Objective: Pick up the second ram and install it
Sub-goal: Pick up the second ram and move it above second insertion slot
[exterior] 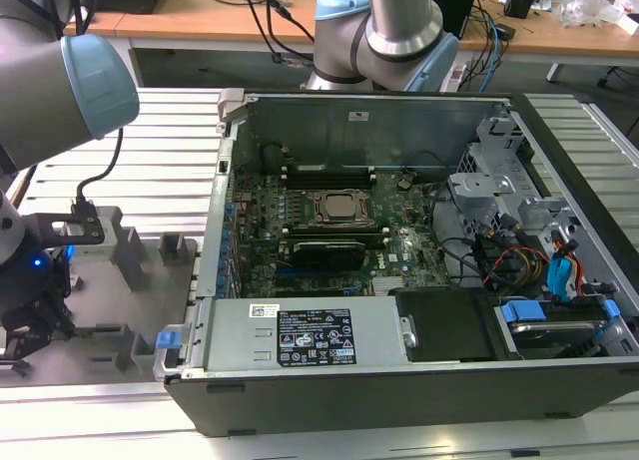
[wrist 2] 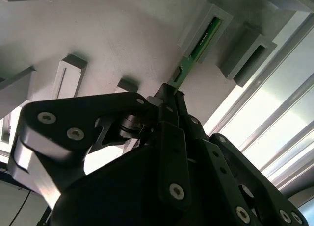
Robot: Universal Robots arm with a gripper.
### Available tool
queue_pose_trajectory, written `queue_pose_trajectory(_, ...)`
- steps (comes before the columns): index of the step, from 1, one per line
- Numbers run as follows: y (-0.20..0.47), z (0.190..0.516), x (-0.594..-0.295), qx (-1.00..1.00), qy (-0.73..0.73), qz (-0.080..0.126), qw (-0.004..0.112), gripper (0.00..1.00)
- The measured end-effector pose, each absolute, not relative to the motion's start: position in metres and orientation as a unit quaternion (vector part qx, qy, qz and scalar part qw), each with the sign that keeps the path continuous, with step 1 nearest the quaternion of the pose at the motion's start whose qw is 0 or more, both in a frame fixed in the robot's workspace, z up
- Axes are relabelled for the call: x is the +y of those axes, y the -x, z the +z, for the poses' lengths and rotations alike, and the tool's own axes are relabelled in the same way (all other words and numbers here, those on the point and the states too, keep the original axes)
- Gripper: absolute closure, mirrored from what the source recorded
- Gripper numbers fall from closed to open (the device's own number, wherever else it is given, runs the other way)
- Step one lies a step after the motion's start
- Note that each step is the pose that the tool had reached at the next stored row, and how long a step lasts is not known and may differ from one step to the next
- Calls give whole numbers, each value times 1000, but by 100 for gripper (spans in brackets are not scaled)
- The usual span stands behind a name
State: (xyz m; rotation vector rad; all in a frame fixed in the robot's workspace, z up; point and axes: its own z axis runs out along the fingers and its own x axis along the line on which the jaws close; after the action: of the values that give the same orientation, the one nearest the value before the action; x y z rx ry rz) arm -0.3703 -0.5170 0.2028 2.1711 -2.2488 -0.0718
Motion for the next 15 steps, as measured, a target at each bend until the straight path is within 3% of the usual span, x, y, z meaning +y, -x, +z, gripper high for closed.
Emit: queue_pose_trajectory(15, 370, 208, -517, -719, -694, -23, 7, 87)
